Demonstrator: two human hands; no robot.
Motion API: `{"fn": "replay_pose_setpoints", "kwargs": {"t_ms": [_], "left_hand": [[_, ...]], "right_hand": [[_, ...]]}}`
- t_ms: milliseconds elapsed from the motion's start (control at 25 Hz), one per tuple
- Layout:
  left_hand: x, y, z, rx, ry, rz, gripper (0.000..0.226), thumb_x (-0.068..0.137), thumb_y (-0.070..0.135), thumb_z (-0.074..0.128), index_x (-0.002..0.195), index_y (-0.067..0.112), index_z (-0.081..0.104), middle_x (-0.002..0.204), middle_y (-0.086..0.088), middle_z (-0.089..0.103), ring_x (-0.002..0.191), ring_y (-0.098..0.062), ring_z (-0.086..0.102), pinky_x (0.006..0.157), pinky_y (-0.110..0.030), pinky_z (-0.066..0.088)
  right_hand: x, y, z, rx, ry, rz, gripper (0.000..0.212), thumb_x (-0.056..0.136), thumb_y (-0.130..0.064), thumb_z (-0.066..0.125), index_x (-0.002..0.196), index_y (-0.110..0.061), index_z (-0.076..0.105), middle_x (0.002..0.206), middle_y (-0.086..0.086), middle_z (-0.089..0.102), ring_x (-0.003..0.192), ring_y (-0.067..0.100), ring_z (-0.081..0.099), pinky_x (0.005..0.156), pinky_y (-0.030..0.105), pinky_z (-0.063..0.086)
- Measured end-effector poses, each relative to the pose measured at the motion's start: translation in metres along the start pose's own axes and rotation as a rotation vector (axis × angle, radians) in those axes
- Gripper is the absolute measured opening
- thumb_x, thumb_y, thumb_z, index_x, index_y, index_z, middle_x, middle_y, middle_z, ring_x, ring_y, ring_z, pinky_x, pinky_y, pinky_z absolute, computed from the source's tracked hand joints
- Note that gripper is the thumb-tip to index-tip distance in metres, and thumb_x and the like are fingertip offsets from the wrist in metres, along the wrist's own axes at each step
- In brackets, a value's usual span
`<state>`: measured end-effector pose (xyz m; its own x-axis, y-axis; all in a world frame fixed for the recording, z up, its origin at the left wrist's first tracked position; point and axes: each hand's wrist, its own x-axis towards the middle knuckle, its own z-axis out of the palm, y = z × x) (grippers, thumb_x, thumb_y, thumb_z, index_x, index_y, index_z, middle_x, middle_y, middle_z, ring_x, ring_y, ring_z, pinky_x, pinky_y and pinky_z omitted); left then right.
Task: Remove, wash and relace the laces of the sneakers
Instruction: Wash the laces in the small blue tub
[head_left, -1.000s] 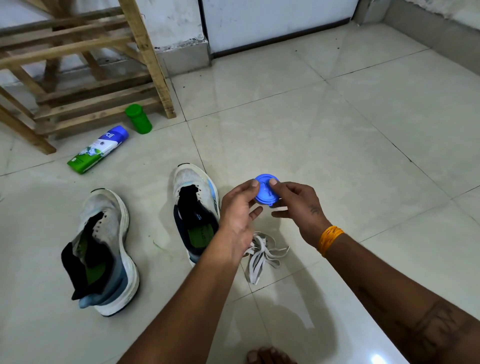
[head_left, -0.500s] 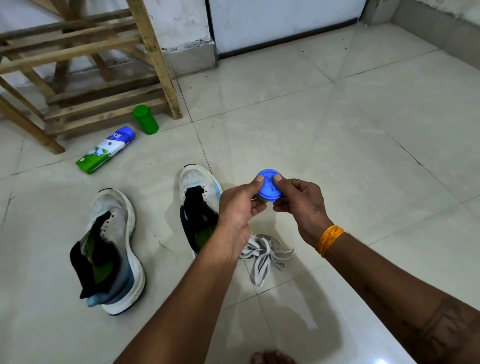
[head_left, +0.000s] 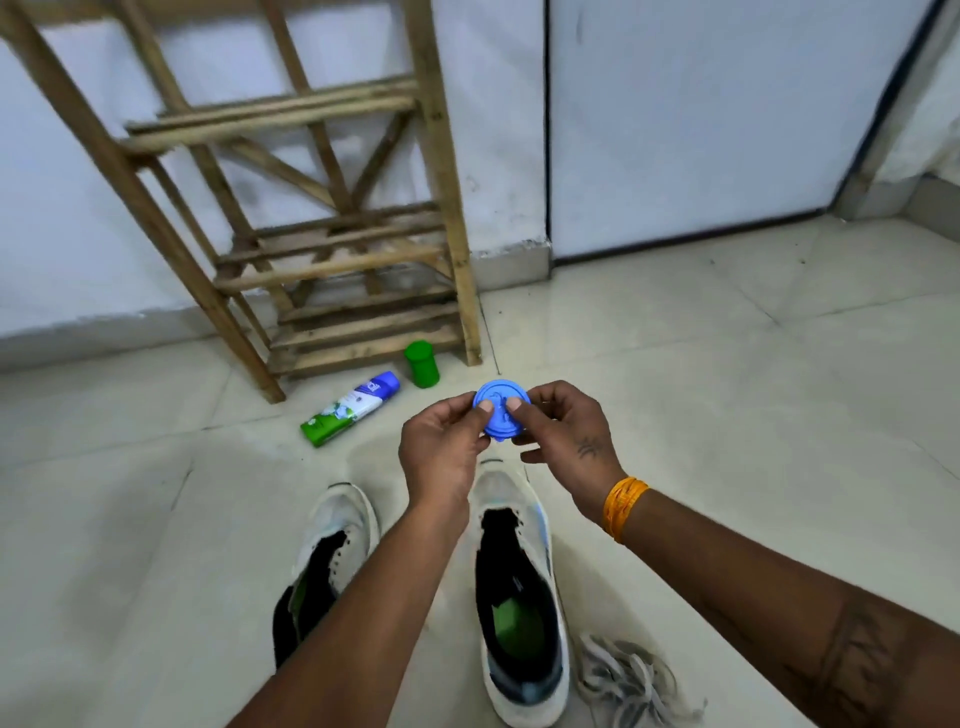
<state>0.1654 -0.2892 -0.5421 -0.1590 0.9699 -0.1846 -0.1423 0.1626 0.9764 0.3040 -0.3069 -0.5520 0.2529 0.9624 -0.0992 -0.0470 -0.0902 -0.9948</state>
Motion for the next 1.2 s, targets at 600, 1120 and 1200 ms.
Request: {"fn": "replay_pose_setpoints", "kwargs": {"t_ms": [600, 1120, 1200], "left_hand": [[0.243, 0.088, -0.028, 0.156, 0.175, 0.254, 0.025, 0.083, 0.016, 0.084, 0.107, 0.013, 0.076, 0.093, 0.003, 0.079, 0.083, -0.009, 0.074, 0.083, -0.026, 0.059], [0.355, 0.118, -0.003, 0.197, 0.195, 0.087, 0.018, 0.074, 0.026, 0.090, 0.078, 0.015, 0.076, 0.080, -0.005, 0.077, 0.081, -0.025, 0.076, 0.082, -0.042, 0.064], [0.359, 0.116, -0.003, 0.190, 0.196, 0.080, 0.022, 0.072, 0.028, 0.091, 0.079, 0.014, 0.076, 0.082, -0.005, 0.077, 0.082, -0.025, 0.076, 0.083, -0.042, 0.064]], "right_hand": [[0.212, -0.069, 0.154, -0.090, 0.023, -0.205, 0.015, 0.095, -0.013, 0.071, 0.110, -0.014, 0.072, 0.099, 0.003, 0.075, 0.086, 0.016, 0.071, 0.070, 0.022, 0.059], [0.310, -0.086, 0.173, -0.380, -0.093, -0.159, 0.042, 0.066, -0.018, 0.050, 0.085, -0.042, 0.078, 0.090, 0.008, 0.077, 0.093, 0.041, 0.071, 0.078, 0.060, 0.061], [0.305, -0.091, 0.173, -0.371, -0.094, -0.162, 0.042, 0.068, -0.021, 0.049, 0.094, -0.037, 0.079, 0.088, 0.009, 0.076, 0.091, 0.042, 0.070, 0.077, 0.060, 0.061]]}}
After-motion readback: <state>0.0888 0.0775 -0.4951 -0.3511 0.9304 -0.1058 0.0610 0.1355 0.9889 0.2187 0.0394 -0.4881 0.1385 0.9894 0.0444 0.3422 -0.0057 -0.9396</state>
